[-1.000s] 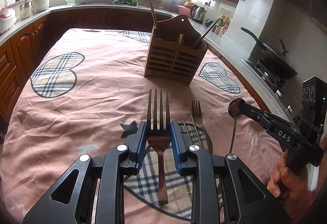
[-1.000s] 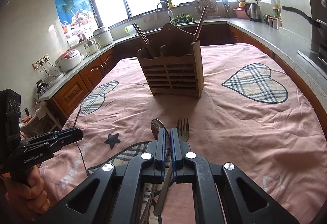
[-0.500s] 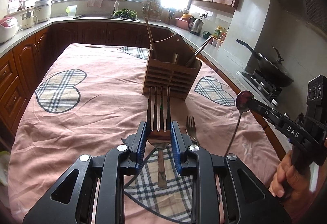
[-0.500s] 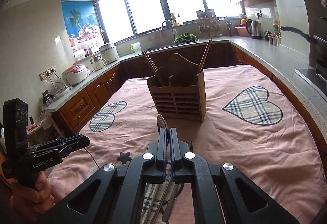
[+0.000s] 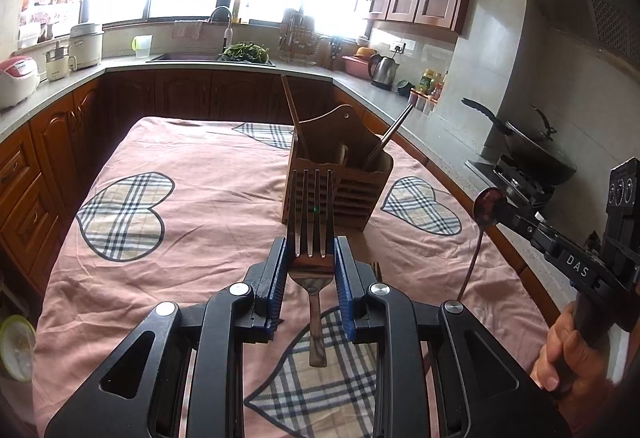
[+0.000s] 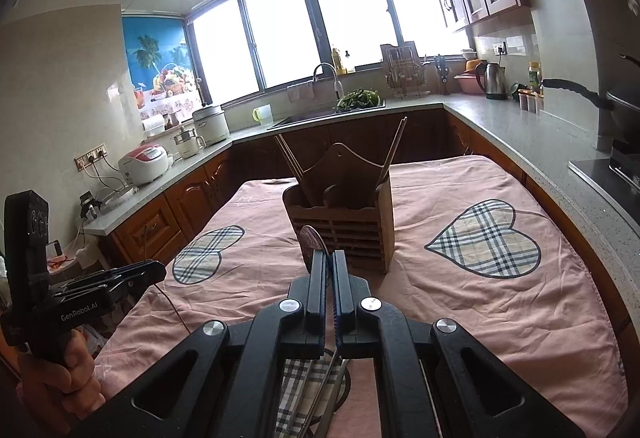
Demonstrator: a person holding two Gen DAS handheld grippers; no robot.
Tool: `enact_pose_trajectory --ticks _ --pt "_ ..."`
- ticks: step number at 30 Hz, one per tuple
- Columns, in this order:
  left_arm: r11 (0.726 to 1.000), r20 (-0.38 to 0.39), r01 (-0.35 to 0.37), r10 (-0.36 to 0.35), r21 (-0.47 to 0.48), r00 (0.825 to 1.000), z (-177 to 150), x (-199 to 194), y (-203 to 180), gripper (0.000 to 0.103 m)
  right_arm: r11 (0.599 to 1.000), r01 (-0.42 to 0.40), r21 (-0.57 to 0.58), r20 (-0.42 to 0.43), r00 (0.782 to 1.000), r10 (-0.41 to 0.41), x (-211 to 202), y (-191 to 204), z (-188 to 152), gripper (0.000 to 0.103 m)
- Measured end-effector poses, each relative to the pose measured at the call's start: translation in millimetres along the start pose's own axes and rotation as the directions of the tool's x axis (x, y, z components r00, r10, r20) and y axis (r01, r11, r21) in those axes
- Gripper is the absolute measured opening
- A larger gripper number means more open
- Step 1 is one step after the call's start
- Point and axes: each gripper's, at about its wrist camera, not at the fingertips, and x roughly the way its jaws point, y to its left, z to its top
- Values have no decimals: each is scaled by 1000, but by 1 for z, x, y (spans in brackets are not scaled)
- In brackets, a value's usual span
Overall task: Organize utensils
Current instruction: 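Carry the held fork and spoon to the wooden holder and lower them in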
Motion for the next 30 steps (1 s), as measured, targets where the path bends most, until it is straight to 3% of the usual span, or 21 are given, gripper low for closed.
enact_pose_trajectory --ticks 30 --pt "1000 63 11 -10 -21 998 51 22 6 21 1000 26 14 63 998 -27 24 -19 40 3"
